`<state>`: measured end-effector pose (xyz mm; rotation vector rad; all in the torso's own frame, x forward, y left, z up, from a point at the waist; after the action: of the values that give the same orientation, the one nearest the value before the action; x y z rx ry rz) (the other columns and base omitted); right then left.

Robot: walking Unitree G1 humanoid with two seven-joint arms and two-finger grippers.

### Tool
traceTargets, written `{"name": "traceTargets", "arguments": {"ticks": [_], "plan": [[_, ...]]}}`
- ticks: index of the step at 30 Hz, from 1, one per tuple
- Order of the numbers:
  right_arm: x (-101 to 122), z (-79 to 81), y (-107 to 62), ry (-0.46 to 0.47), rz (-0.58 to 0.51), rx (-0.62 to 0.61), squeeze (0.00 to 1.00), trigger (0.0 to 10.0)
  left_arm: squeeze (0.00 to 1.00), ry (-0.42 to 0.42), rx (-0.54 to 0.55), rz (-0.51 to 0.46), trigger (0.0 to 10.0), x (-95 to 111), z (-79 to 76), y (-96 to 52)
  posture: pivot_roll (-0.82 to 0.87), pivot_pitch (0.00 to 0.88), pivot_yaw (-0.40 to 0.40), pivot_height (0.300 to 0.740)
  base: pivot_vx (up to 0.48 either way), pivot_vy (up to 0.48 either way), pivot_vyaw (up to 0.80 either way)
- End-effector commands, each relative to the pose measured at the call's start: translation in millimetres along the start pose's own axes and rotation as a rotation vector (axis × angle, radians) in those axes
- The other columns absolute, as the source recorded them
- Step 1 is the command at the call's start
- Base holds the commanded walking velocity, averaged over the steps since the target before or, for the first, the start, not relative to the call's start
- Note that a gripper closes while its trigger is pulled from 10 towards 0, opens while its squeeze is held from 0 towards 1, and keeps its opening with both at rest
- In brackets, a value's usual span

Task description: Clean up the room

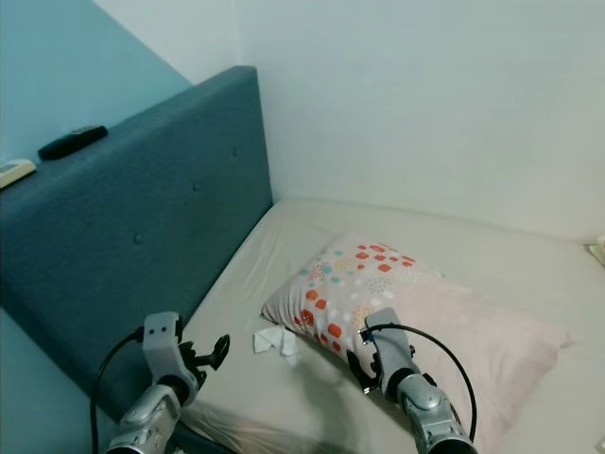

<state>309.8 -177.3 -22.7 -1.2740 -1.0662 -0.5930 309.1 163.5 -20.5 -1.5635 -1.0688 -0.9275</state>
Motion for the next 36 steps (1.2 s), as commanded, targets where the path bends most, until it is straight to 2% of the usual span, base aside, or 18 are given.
{"name": "traceTargets", "arguments": {"ticks": [1,4,8,13,24,36], "plan": [[-2.2,-3.8,-1.4,0.018,0.005,-0.016,0.0,10.0,0.0,-0.001,-0.002,0.016,10.0,-2.6,0.7,-0.6,-0.07,0.008,-0.034,0.74,0.0,0.0,0.0],[-2.8,-3.8,-1.2,0.017,0.011,-0.016,0.0,10.0,0.0,0.0,-0.014,0.019,10.0,-3.1,-0.4,-0.6,-0.06,0.008,-0.035,0.74,0.0,0.0,0.0],[-4.0,-3.1,-1.0,0.013,0.02,-0.012,0.0,10.0,0.0,0.022,-0.051,0.036,10.0,-6.4,-6.0,-1.1,-0.06,0.002,-0.038,0.74,0.0,-0.451,0.0],[-4.8,-2.4,-1.0,0.013,0.023,-0.01,0.0,10.0,0.0,0.01,-0.05,0.035,10.0,-7.0,-6.8,-1.2,-0.06,0.0,-0.036,0.74,0.0,-0.477,0.0],[-7.4,-1.0,-0.6,0.021,0.037,-0.011,0.0,10.0,0.0,-0.001,-0.032,0.017,10.0,-2.3,-4.7,0.8,-0.06,0.0,-0.028,0.74,0.0,0.0,0.0],[-8.9,-9.6,-2.0,0.11,0.034,-0.067,0.0,10.0,0.0,0.026,-0.001,0.02,10.0,-1.6,0.6,0.5,-0.07,0.002,-0.021,0.74,0.0,0.0,0.0]]}}
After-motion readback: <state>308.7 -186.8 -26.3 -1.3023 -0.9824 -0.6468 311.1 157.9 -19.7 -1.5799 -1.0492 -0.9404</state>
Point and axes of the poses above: a point about 5 cm out from each wrist's last joint towards the gripper, its own y axis pointing out of the wrist towards the gripper, its own x axis along the axis of the wrist's last joint, z = x × y, the point moved 4 cm from there along y, pointing out of the wrist towards the gripper, and after that the axes turned 4 degrees about y, right-handed, at the moved point
